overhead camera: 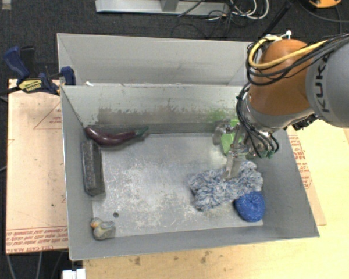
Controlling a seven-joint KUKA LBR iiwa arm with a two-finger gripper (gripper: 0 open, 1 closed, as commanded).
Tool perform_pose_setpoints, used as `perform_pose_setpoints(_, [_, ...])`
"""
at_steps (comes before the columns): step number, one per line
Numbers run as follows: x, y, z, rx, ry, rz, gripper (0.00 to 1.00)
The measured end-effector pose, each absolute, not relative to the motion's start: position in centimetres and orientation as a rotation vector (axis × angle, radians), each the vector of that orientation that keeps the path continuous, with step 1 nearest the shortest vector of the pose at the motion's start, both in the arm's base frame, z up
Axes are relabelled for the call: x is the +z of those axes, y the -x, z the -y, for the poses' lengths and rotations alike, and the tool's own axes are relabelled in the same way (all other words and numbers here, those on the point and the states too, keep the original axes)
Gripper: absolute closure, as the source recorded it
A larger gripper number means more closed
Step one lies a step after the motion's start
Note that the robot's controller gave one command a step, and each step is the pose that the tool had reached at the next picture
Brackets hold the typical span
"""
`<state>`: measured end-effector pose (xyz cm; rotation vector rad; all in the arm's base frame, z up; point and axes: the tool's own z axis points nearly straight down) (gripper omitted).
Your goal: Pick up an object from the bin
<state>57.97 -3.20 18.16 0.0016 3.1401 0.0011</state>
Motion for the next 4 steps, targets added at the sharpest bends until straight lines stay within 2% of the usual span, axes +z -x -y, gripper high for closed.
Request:
perform_pose_setpoints(1, [13.6, -56.3, 4.0, 0.001, 0.015, -3.133, 0.00])
perform_pose_setpoints(2, [7.2, -54.3, 3.4, 0.001, 0.079, -3.140, 1.00])
perform_pose_setpoints(3, [7.2, -54.3, 3.4, 0.001, 0.080, -3.140, 1.00])
perform_pose_setpoints(4, [24.3, -56.9, 4.2, -0.001, 0.138, -3.128, 1.00])
